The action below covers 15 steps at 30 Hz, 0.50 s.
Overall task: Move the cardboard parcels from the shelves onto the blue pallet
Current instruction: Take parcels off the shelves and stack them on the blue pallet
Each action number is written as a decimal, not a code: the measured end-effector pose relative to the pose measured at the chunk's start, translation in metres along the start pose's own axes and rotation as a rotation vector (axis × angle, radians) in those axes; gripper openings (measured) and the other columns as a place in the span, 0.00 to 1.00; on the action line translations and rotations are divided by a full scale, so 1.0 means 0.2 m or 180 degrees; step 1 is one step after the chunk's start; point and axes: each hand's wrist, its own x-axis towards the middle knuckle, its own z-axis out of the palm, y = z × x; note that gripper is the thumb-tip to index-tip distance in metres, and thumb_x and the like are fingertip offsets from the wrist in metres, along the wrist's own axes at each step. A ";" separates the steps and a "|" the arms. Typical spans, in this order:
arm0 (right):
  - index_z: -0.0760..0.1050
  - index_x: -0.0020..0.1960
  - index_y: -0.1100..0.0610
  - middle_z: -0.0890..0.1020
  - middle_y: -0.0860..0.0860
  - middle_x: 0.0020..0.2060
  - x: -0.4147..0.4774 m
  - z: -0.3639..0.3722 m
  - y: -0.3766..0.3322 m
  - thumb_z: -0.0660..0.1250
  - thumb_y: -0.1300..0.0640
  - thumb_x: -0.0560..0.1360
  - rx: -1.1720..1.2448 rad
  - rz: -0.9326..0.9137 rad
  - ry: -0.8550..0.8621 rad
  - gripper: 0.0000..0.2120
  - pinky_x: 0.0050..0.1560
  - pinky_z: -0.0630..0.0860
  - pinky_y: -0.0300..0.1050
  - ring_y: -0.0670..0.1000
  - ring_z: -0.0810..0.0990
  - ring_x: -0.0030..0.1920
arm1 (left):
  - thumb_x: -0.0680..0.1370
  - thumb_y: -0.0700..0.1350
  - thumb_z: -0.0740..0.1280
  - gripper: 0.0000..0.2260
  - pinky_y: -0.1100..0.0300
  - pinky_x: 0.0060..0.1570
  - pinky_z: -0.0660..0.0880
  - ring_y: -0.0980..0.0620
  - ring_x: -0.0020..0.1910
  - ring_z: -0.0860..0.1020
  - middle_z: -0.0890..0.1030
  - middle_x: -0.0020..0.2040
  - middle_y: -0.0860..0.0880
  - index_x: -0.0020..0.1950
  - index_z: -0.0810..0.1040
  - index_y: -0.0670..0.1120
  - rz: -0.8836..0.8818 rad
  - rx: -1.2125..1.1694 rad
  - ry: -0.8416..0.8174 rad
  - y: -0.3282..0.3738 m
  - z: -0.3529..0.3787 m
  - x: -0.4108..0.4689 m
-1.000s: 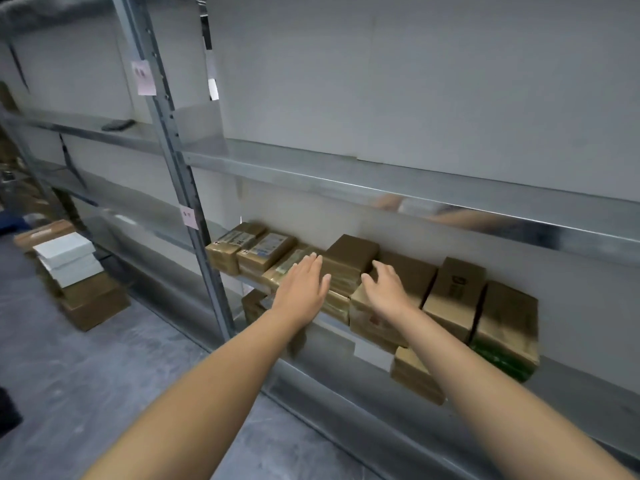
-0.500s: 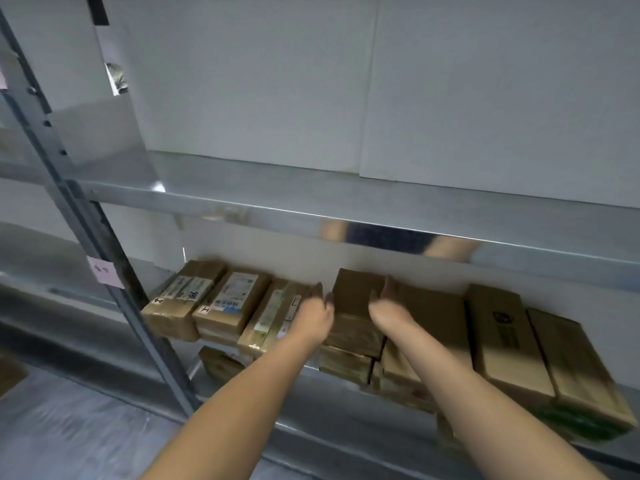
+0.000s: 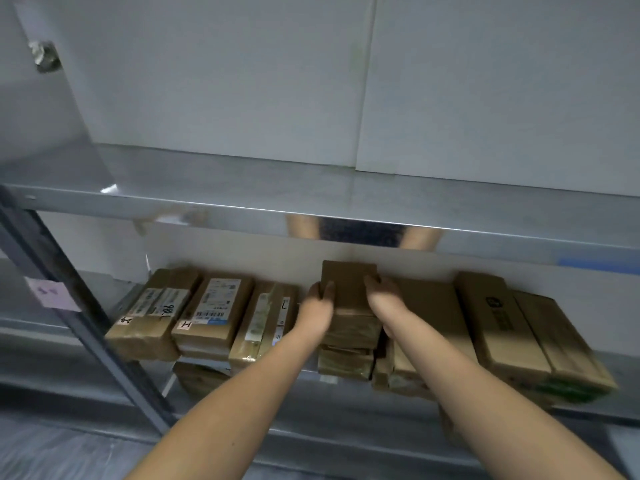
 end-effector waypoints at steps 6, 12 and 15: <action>0.71 0.69 0.57 0.78 0.56 0.61 -0.20 -0.07 0.02 0.55 0.58 0.82 0.1305 0.0244 0.0073 0.17 0.63 0.74 0.52 0.56 0.77 0.58 | 0.84 0.54 0.56 0.21 0.60 0.55 0.67 0.51 0.54 0.74 0.78 0.56 0.48 0.68 0.74 0.42 0.0274 -0.0288 0.0388 0.04 -0.08 -0.25; 0.73 0.61 0.56 0.80 0.60 0.59 -0.54 -0.19 0.12 0.58 0.53 0.83 0.1445 -0.0224 -0.0134 0.11 0.59 0.77 0.55 0.60 0.79 0.58 | 0.85 0.53 0.53 0.13 0.73 0.38 0.67 0.65 0.45 0.74 0.76 0.45 0.60 0.56 0.75 0.51 0.0682 -0.0280 0.0610 0.02 -0.10 -0.65; 0.75 0.63 0.61 0.82 0.58 0.56 -0.78 -0.27 0.22 0.59 0.39 0.79 0.1469 0.0232 -0.0805 0.26 0.51 0.79 0.50 0.57 0.81 0.52 | 0.85 0.51 0.54 0.13 0.72 0.40 0.68 0.63 0.47 0.75 0.78 0.49 0.55 0.59 0.76 0.50 0.0887 -0.0331 0.0684 0.00 -0.13 -0.88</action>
